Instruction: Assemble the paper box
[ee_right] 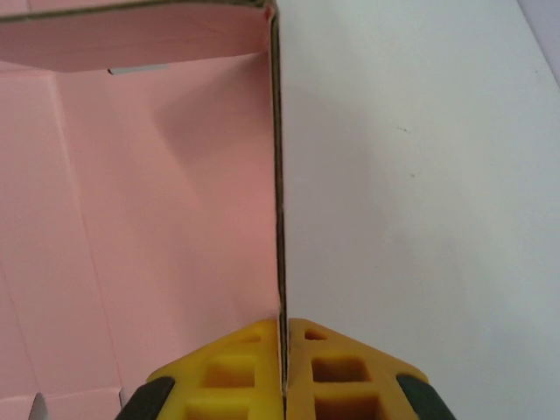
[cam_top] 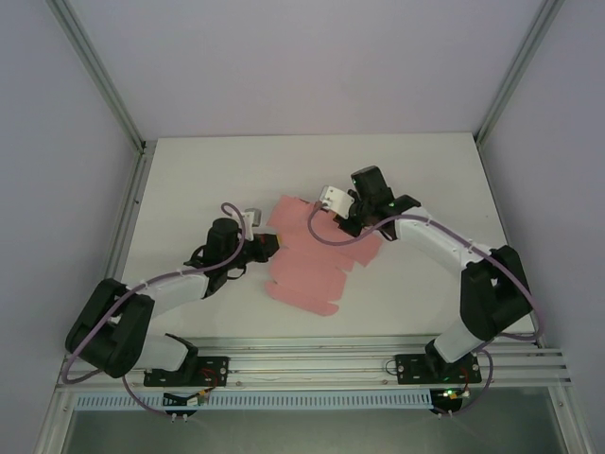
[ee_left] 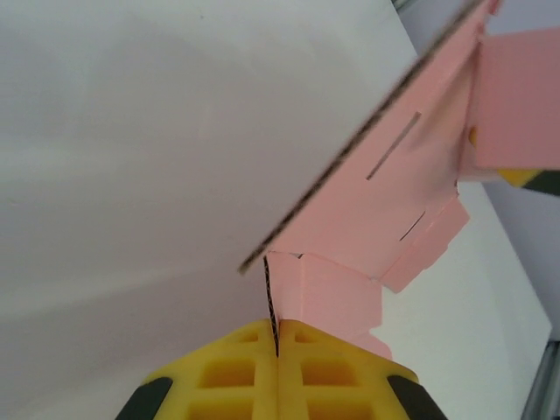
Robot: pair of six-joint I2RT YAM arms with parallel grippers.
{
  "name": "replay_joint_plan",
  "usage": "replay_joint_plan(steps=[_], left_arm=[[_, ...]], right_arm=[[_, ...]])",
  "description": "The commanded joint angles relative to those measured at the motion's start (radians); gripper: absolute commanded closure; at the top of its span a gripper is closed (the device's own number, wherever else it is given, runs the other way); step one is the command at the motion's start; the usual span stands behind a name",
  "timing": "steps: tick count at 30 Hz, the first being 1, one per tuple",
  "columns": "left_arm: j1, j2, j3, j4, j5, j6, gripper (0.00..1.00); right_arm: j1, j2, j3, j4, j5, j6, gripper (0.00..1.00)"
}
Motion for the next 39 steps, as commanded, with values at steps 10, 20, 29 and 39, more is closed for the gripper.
replay_joint_plan(steps=[10,20,29,39], left_arm=[[-0.113,-0.068,0.036,-0.114,-0.259,0.151,1.0],[-0.088,-0.141,-0.096,-0.019,-0.263,0.051,1.0],[-0.058,-0.169,-0.165,0.109,-0.14,0.04,1.0],[-0.207,-0.015,0.117,-0.202,-0.313,0.472,1.0]], right_arm=[[-0.017,0.075,0.108,-0.152,-0.01,0.187,1.0],[-0.058,0.078,0.091,-0.173,-0.066,0.251,1.0],[-0.074,0.071,0.109,-0.214,-0.146,0.246,1.0],[-0.012,0.068,0.114,-0.206,-0.05,0.259,1.0]])
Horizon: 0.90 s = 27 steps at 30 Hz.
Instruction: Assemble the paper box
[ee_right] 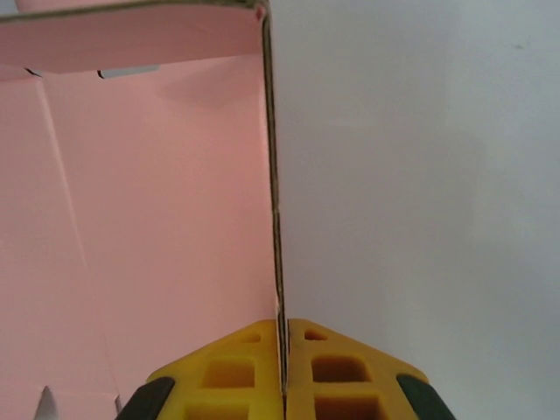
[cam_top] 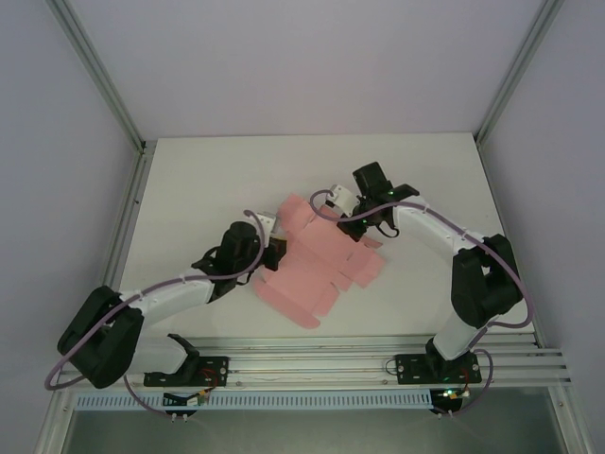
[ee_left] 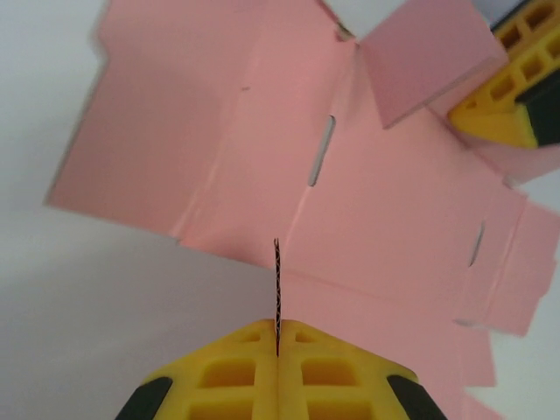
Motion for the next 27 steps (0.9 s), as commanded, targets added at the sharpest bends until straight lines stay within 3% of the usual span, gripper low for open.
replay_joint_plan(steps=[1,4,10,14,19,27], left_arm=[[-0.057,0.032,0.052,-0.047,-0.063,0.2,1.0],[-0.129,0.069,0.052,-0.025,-0.098,0.306,1.0],[-0.298,0.208,0.095,0.038,-0.393,0.403,1.0],[-0.337,0.298,0.148,0.065,-0.426,0.398,1.0],[-0.391,0.395,0.216,0.096,-0.58,0.424,1.0],[-0.44,0.534,0.278,0.145,-0.711,0.431,1.0]], right_arm=[[0.031,-0.017,0.03,0.011,0.039,0.037,1.0],[0.032,-0.029,0.04,0.025,0.011,0.055,1.0],[0.037,-0.029,0.078,-0.002,-0.013,0.099,1.0],[0.05,-0.027,0.061,0.007,-0.013,0.119,1.0],[0.071,-0.036,0.036,0.015,0.026,0.133,1.0],[0.105,-0.06,-0.014,0.051,0.066,0.129,1.0]])
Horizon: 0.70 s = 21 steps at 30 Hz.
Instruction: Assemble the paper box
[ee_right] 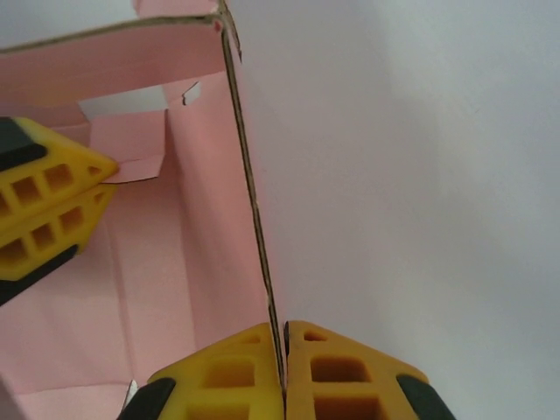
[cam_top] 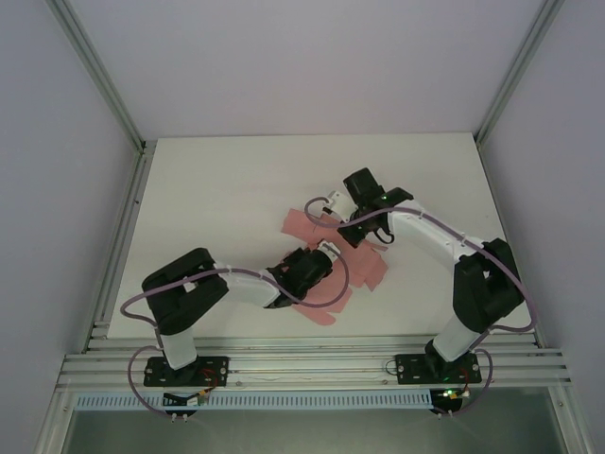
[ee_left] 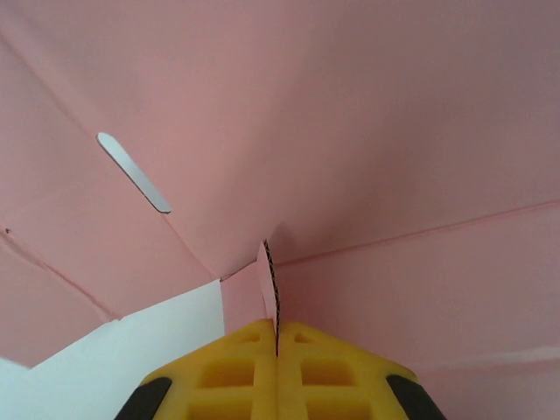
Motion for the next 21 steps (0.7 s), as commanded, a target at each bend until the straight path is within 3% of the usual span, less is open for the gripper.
replay_joint_plan(steps=[1,5,9,10,11,12,14,17,21], left_arm=[[-0.044,0.026,0.038,0.093,-0.001,-0.003,1.0],[-0.043,-0.035,0.01,0.089,-0.003,-0.037,0.99],[-0.041,-0.136,-0.034,0.08,-0.003,-0.081,0.91],[-0.037,-0.158,-0.043,0.068,-0.003,-0.096,0.86],[-0.031,-0.18,-0.048,0.043,0.0,-0.119,0.72],[-0.025,-0.209,-0.054,0.011,0.006,-0.146,0.66],[-0.011,-0.274,-0.074,-0.041,0.023,-0.192,0.6],[0.018,-0.418,-0.136,-0.077,0.045,-0.254,0.37],[0.091,-0.641,-0.194,-0.171,0.054,-0.35,0.2]], right_arm=[[0.03,-0.03,-0.012,0.129,-0.082,0.04,1.0],[0.03,-0.037,-0.014,0.126,-0.027,0.009,1.0],[0.029,-0.033,-0.003,0.123,0.064,-0.043,1.0],[0.029,-0.031,0.006,0.117,0.081,-0.054,1.0],[0.029,-0.028,0.015,0.112,0.096,-0.069,1.0],[0.03,-0.026,0.026,0.112,0.114,-0.093,1.0],[0.031,-0.02,0.043,0.108,0.133,-0.137,1.0],[0.029,-0.008,0.067,0.114,0.152,-0.203,1.0],[0.031,0.012,0.083,0.145,0.182,-0.314,1.0]])
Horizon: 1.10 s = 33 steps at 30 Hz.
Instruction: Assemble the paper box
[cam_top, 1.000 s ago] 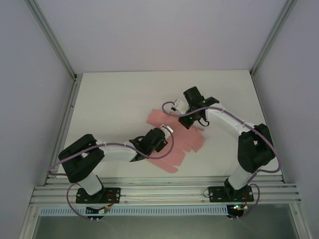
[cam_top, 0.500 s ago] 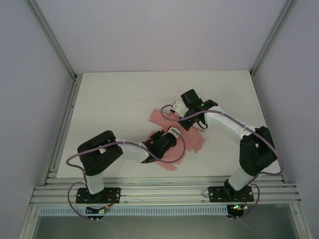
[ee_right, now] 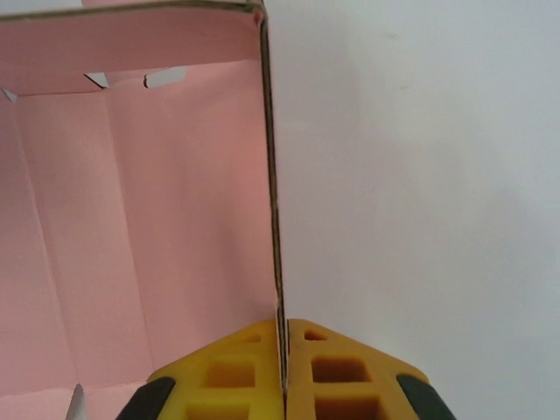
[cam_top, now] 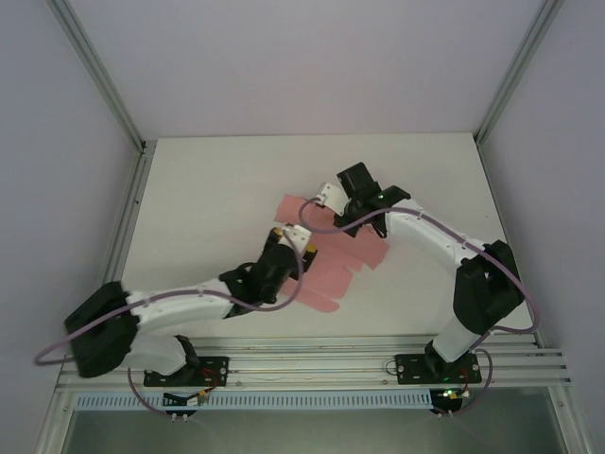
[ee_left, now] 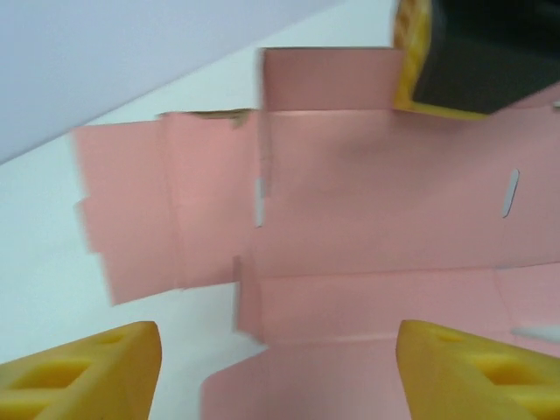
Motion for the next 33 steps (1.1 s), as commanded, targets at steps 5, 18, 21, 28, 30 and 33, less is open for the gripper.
replay_joint_plan(steps=[5,18,21,28,30,33], left_arm=[[0.252,-0.31,-0.07,-0.25,-0.029,-0.333,0.0],[0.654,-0.097,-0.008,-0.31,0.243,-0.594,0.0],[0.676,-0.012,0.02,-0.258,0.253,-0.57,0.0],[0.69,0.223,0.064,-0.044,0.374,-0.475,0.04],[0.69,0.292,0.105,-0.043,0.419,-0.478,0.1],[0.691,0.335,0.094,0.038,0.5,-0.479,0.15]], right_arm=[[0.011,-0.012,0.011,0.149,0.041,-0.263,1.0],[0.097,0.072,-0.264,0.847,0.247,-0.557,1.0],[0.131,0.104,-0.352,1.063,0.316,-0.562,1.0],[0.207,0.22,-0.47,1.342,0.41,-0.586,1.0],[0.213,0.222,-0.476,1.327,0.409,-0.555,1.0],[0.218,0.209,-0.49,1.312,0.405,-0.534,1.0]])
